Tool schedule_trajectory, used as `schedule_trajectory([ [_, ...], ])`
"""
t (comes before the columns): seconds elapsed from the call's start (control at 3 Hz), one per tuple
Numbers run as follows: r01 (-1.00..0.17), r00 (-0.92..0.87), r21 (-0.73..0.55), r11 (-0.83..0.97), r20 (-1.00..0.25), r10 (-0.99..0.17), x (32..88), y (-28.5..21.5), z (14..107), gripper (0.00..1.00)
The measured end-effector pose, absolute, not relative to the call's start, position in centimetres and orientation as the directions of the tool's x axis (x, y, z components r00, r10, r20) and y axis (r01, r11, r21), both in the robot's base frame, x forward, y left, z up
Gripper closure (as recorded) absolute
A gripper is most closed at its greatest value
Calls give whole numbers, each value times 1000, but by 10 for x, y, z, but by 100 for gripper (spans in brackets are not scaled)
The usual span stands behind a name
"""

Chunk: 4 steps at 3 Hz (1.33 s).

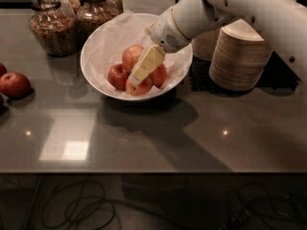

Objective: Pick apple from white bowl

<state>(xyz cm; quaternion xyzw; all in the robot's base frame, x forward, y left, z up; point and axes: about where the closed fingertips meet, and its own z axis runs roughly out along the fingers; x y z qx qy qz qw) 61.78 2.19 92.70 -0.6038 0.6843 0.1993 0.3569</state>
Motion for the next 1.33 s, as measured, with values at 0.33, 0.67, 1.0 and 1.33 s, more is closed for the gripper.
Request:
schedule_trajectory([
  [0.33, -974, -25, -134, 181, -733, -680, 623, 28, 920, 0],
  [0.67, -974, -25, -134, 181, -733, -680, 623, 28, 920, 19],
  [1.0, -974, -25, -134, 181, -733, -680, 623, 28, 920, 42],
  [1.33, -974, -25, -134, 181, -733, -680, 623, 28, 920, 66],
])
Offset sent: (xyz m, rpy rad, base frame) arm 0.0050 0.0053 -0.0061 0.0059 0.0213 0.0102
